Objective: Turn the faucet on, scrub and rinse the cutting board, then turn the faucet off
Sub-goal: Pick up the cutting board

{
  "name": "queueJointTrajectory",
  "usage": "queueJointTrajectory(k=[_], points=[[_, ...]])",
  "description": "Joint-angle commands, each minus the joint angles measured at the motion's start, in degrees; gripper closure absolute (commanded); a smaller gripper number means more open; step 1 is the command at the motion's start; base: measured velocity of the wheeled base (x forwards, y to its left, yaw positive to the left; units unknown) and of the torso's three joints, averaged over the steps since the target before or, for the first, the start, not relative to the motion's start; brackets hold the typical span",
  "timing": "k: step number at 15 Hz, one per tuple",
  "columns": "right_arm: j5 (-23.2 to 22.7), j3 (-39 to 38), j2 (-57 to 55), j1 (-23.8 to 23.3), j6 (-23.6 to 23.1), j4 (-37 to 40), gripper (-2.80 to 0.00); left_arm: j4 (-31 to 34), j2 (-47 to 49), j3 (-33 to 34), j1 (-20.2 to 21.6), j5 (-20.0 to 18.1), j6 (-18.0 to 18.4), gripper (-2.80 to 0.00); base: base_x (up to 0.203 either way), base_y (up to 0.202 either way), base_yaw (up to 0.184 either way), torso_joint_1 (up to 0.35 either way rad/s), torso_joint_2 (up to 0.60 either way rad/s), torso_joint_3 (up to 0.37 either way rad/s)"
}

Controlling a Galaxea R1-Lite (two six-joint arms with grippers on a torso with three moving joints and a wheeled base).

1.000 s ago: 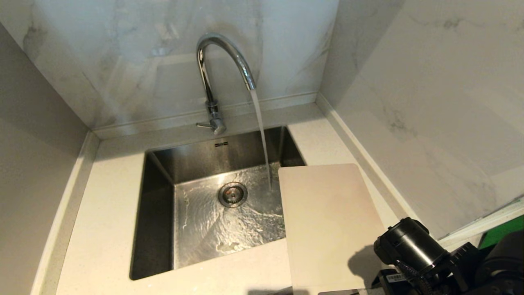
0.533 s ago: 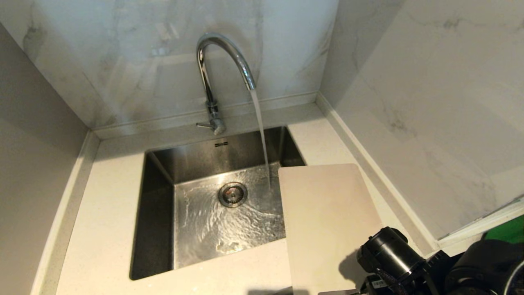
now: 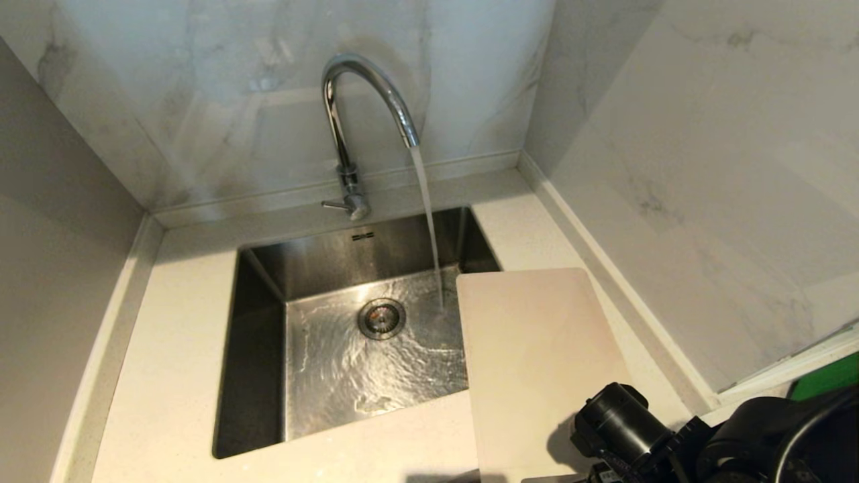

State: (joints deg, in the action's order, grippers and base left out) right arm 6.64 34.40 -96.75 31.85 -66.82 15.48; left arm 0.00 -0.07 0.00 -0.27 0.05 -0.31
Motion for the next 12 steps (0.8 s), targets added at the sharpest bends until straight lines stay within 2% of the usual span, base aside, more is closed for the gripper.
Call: queueJointTrajectory(k=[1, 12], points=[[0.13, -0.3, -1.4, 0.05, -0.42, -1.54, -2.8, 0.0, -0.01, 0.09, 0.0, 0.04, -0.04, 0.0, 0.0, 0.0, 0.0, 0.0, 0.0, 0.0], [0.32, 1.33, -4.38, -0.04, -0.12, -1.85, -2.8, 0.0, -0.01, 0.09, 0.0, 0.04, -0.04, 0.0, 0.0, 0.0, 0.0, 0.0, 0.0, 0.0]])
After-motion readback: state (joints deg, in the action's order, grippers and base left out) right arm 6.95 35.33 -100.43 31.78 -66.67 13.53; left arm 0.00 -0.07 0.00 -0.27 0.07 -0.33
